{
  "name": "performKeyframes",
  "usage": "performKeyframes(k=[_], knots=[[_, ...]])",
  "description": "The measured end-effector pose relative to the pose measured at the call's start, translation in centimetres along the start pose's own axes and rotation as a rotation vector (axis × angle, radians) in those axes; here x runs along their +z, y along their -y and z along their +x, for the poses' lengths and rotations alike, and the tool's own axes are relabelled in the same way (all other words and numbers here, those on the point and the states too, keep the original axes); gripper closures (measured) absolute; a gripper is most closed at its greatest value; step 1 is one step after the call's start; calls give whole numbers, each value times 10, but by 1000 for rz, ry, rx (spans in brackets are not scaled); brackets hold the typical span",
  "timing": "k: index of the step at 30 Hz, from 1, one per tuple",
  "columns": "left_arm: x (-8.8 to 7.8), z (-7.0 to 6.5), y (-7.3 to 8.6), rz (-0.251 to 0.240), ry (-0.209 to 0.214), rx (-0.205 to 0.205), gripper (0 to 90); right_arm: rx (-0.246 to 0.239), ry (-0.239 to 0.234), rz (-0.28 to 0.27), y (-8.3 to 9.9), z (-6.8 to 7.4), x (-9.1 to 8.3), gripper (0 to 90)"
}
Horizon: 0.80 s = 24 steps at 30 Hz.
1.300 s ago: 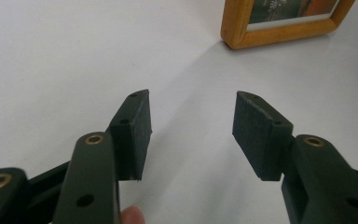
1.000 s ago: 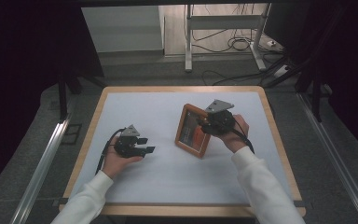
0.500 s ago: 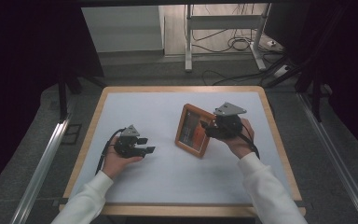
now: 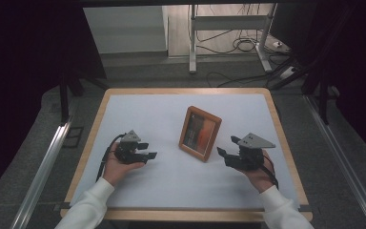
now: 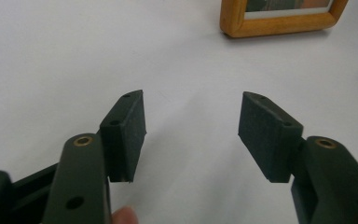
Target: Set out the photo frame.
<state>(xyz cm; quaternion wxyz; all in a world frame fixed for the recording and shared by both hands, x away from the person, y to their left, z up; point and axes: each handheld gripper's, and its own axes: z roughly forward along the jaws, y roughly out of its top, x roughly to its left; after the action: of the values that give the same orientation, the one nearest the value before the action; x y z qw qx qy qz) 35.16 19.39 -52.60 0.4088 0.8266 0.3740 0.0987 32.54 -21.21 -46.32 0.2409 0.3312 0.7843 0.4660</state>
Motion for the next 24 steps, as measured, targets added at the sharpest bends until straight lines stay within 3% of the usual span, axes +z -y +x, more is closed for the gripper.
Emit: performKeyframes(k=[3, 6, 7, 8, 11, 12, 17, 18, 24], knots=[[-1, -5, 1, 1, -3, 2, 386, 0, -14, 15, 5, 0, -1, 362], [-3, -10, 1, -6, -14, 14, 373, -20, -22, 8, 13, 3, -3, 561], [-4, -12, 2, -9, -15, 9, 373, -20, -22, 8, 13, 3, -3, 561], [-6, -13, 2, -10, -18, 14, 370, -41, -45, 12, 16, 7, -2, 721], [-8, -16, 4, -12, -16, 18, 362, -70, -67, 28, 16, 12, -1, 799], [-9, -17, 5, -9, -14, 18, 359, -97, -84, 45, 17, 18, 4, 869], [-10, -18, 6, -7, -7, 23, 354, -120, -113, 72, 16, 29, 16, 894], [-9, -18, 7, -5, -5, 25, 354, -136, -130, 84, 15, 37, 22, 894], [-5, -18, 8, 7, -2, 30, 353, -151, -146, 115, 12, 52, 41, 895]])
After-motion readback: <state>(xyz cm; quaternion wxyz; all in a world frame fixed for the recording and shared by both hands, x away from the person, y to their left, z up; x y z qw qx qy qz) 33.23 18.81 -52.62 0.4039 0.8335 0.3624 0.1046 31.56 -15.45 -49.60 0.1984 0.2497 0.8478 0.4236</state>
